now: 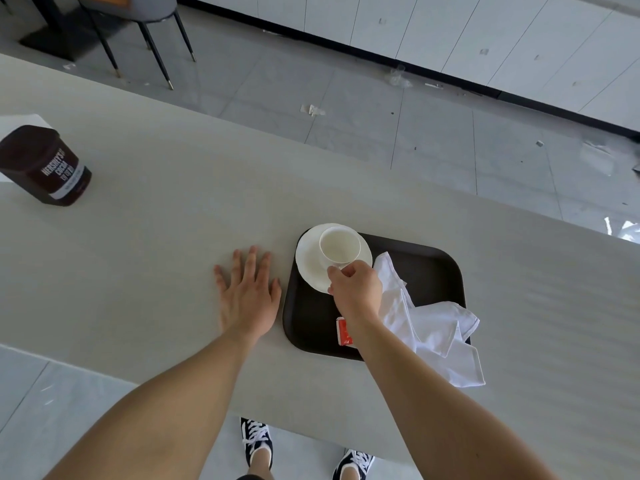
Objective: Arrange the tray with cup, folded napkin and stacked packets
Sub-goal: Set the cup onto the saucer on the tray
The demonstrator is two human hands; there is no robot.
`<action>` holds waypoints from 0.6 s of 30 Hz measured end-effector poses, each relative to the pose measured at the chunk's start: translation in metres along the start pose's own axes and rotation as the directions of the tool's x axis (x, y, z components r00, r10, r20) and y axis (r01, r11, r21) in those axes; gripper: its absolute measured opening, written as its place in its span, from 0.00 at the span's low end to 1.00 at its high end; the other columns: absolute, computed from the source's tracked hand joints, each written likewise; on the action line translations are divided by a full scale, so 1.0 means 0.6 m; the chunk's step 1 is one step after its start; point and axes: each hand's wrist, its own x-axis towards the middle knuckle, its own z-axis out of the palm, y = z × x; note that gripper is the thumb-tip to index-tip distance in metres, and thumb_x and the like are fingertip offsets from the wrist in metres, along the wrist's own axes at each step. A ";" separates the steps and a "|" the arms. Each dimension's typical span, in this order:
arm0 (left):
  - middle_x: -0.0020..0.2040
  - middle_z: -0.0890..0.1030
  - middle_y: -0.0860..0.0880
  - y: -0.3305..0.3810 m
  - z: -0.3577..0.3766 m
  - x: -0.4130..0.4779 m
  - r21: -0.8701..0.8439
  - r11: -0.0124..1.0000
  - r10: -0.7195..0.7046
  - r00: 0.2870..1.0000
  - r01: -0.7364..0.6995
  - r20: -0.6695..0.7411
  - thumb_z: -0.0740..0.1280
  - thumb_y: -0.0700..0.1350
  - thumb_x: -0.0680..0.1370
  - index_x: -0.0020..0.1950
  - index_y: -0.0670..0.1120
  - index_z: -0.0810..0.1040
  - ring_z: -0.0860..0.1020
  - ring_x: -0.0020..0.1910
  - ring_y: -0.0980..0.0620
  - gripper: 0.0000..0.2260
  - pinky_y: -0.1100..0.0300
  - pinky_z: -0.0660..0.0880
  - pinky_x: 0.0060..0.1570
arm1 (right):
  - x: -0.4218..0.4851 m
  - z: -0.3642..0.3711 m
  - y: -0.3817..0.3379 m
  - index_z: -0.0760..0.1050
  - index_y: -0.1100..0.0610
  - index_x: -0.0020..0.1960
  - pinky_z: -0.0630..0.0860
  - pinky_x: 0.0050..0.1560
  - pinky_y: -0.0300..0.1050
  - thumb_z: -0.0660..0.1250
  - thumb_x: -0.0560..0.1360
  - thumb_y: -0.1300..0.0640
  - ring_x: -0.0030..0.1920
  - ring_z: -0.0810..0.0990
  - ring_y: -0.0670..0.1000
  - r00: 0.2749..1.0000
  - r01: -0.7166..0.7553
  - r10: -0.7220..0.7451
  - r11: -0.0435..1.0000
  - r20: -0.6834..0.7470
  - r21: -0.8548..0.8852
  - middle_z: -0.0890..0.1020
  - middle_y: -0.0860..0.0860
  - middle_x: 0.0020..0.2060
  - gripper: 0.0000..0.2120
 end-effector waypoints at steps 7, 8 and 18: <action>0.79 0.59 0.47 0.001 0.000 0.000 -0.010 1.000 -0.005 1.000 0.005 0.009 0.53 0.55 0.80 0.77 0.51 0.60 0.54 0.78 0.42 0.25 0.35 0.48 0.73 | -0.002 0.000 -0.001 0.74 0.55 0.38 0.73 0.36 0.40 0.69 0.73 0.48 0.39 0.81 0.49 1.000 -0.013 0.013 1.000 0.016 0.008 0.84 0.51 0.34 0.12; 0.79 0.59 0.47 0.001 0.000 0.000 -0.011 1.000 -0.005 1.000 0.005 0.013 0.53 0.55 0.80 0.77 0.51 0.60 0.54 0.78 0.42 0.25 0.35 0.48 0.73 | -0.002 -0.001 -0.001 0.75 0.55 0.38 0.73 0.36 0.40 0.69 0.73 0.47 0.39 0.82 0.50 1.000 -0.016 0.016 1.000 0.021 0.009 0.84 0.51 0.34 0.12; 0.79 0.57 0.49 0.002 -0.005 -0.002 -0.006 1.000 -0.007 0.999 0.008 0.048 0.53 0.55 0.80 0.77 0.52 0.59 0.52 0.78 0.44 0.25 0.35 0.48 0.74 | -0.027 -0.033 -0.006 0.71 0.51 0.52 0.79 0.44 0.48 0.68 0.68 0.36 0.45 0.83 0.49 0.995 -0.039 0.038 0.999 0.087 0.013 0.83 0.47 0.42 0.22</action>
